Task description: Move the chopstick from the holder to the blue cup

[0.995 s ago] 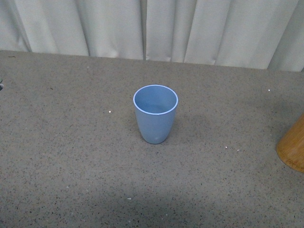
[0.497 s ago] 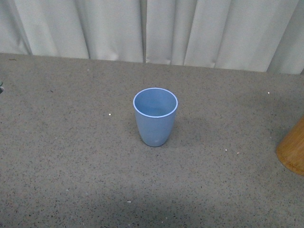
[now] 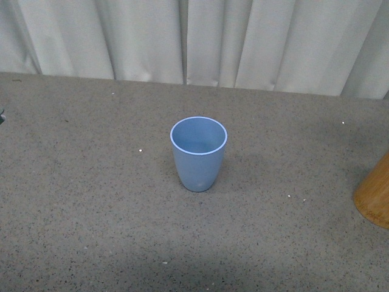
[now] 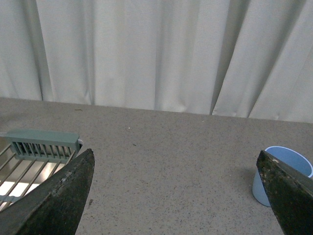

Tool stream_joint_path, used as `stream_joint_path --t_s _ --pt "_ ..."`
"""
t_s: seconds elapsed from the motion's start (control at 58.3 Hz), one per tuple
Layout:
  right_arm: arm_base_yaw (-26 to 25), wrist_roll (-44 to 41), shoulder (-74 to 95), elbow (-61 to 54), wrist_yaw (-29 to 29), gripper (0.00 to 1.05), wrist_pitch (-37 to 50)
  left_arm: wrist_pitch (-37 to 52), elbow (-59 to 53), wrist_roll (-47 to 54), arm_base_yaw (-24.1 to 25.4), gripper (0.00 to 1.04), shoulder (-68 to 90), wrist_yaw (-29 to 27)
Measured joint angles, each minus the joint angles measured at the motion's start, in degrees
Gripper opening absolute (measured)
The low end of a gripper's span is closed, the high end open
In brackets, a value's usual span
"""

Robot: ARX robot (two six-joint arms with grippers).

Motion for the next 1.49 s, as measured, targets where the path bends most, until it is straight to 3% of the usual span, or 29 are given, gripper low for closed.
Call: stream_joint_path --t_s 0.463,1.492 --pt "4.98 1.64 -1.77 0.04 1.40 0.01 -1.03 -0.02 0.00 0.00 0.00 0.98 0.00 0.00" --pt "26.53 4.61 3.28 0.52 9.90 0.01 2.49 -0.02 0.00 0.00 0.00 0.98 0.00 0.00"
